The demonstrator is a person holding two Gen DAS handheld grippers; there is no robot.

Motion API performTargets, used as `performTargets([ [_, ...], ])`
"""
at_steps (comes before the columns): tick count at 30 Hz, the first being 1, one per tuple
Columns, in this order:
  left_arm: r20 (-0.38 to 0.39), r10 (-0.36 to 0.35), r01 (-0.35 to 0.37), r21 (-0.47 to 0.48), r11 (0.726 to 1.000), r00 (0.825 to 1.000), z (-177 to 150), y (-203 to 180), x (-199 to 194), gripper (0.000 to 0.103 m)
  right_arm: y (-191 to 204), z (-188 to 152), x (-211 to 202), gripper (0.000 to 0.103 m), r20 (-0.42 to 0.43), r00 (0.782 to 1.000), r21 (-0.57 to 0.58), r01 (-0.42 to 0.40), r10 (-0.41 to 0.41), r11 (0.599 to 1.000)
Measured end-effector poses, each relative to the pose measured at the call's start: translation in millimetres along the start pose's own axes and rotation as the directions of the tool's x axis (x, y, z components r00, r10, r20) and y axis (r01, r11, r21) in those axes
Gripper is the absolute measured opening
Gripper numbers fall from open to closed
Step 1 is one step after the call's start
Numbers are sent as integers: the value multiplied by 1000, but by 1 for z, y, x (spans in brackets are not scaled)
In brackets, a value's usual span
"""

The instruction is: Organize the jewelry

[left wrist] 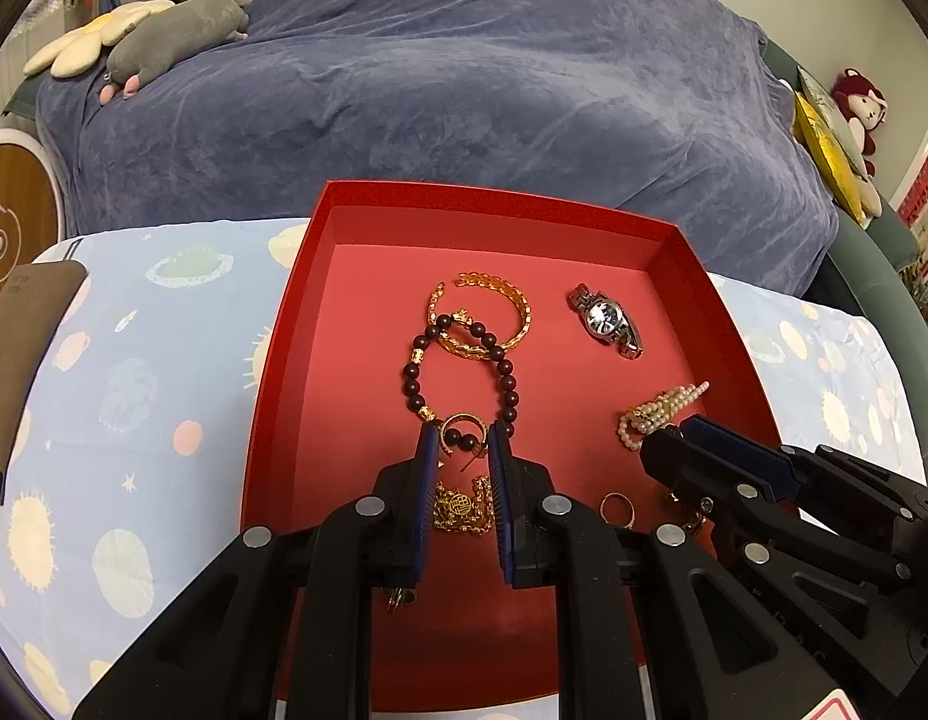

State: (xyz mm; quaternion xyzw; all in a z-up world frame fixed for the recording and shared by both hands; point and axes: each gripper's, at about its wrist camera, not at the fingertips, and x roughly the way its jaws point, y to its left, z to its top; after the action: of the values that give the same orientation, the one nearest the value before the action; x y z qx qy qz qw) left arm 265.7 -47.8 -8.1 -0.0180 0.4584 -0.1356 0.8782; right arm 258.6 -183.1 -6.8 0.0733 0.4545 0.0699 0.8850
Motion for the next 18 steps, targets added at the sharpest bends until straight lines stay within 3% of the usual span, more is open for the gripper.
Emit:
performTargets([
  [7, 12, 4, -4, -14, 1000, 1000, 2, -2, -6, 17, 1, 0, -11, 21, 29, 999, 0, 17, -17, 1000],
  [9, 13, 9, -9, -10, 1000, 1000, 3, -3, -7, 26, 1, -1, -15, 21, 35, 999, 4, 18, -18, 1000],
  [18, 37, 28, -29, 31, 999, 999, -4, -17, -28, 36, -1, -11, -41, 21, 57, 998, 34, 24, -26, 999],
])
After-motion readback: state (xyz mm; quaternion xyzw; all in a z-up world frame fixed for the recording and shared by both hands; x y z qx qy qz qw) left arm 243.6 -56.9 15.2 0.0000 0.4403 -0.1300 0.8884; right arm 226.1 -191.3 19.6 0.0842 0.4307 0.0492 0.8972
